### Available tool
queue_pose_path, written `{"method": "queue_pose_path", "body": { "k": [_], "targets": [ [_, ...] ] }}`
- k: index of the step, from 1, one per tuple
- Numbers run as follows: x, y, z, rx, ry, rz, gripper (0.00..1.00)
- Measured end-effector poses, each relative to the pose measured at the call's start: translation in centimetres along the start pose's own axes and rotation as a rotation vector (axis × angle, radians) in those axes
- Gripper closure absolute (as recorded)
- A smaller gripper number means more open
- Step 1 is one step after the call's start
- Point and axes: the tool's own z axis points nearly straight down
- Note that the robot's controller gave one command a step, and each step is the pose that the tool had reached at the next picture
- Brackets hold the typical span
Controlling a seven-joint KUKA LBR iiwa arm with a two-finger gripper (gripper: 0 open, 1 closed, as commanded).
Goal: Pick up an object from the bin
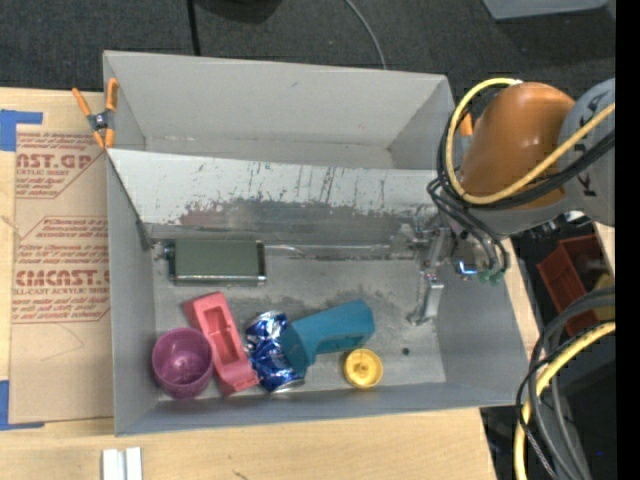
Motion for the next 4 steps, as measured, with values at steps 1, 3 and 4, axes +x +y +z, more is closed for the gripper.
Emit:
{"method": "queue_pose_path", "body": {
  "k": [1, 3, 4],
  "targets": [
    [-0.14, 0.04, -0.48, 0.001, -0.008, -0.001, 1.0],
    [-0.14, 0.05, -0.48, 0.001, -0.008, -0.001, 0.0],
    [-0.2, 0.13, -0.37, 0.001, -0.01, 0.002, 0.0]
  ]
}}
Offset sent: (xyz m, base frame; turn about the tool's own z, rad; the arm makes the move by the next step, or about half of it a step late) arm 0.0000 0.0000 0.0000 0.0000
